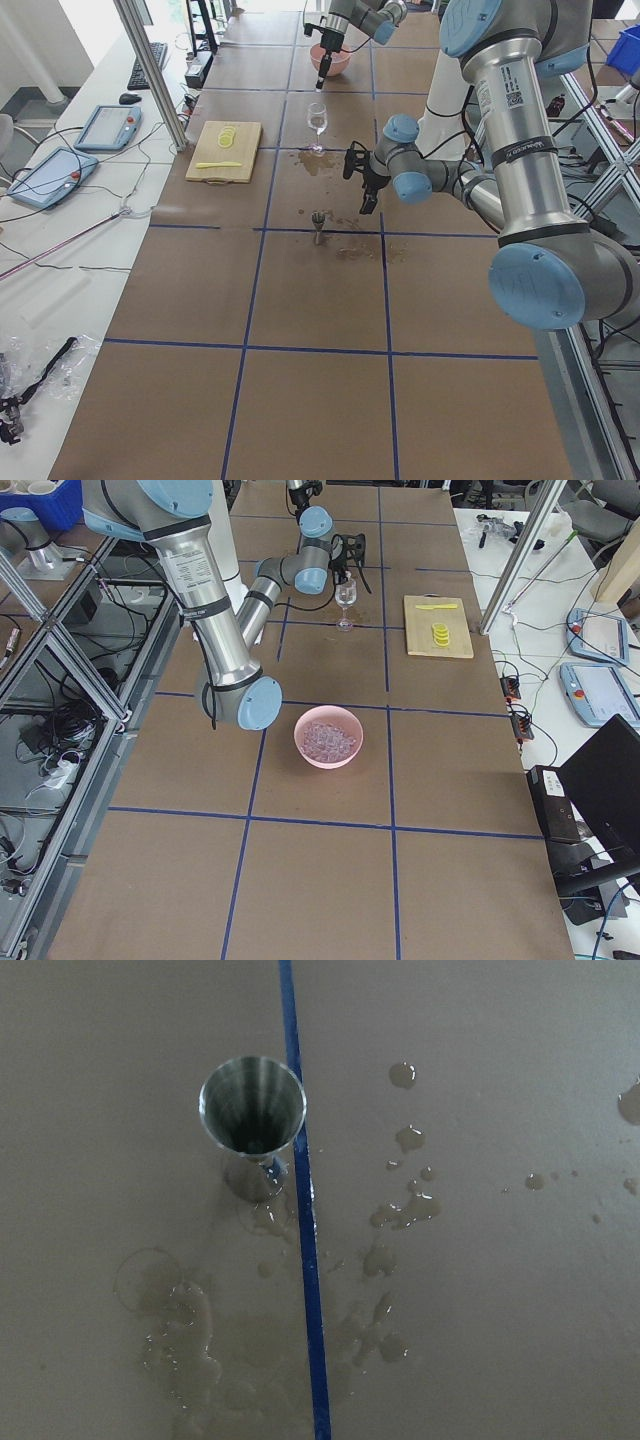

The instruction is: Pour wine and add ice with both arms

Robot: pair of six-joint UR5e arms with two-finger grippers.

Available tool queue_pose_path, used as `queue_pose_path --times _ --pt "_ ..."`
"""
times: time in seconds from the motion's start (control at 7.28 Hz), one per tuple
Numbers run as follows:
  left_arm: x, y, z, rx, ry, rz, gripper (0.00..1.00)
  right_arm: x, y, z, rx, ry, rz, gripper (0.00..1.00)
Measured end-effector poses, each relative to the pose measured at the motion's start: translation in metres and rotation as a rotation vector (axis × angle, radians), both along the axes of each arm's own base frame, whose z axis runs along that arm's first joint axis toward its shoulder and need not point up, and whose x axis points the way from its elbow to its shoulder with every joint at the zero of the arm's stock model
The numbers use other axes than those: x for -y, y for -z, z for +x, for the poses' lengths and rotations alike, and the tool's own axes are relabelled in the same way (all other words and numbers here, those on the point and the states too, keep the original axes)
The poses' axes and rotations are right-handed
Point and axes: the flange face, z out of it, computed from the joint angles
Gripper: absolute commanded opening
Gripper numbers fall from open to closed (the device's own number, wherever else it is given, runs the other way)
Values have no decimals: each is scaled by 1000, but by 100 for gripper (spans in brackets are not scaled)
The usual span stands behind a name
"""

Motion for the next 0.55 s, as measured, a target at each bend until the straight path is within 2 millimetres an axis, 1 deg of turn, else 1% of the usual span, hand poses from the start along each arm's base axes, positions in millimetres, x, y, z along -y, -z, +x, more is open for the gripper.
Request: queue_pose_path --times 0.14,0.41,0.55 --pt "14 12 -10 17 12 26 100 2 1 -7 -5 1 -2 0" --pt "30 28 -30 24 14 46 100 -1 3 -20 -9 4 -1 0" --pt "38 35 -35 28 14 48 100 -4 4 -24 -11 3 1 17"
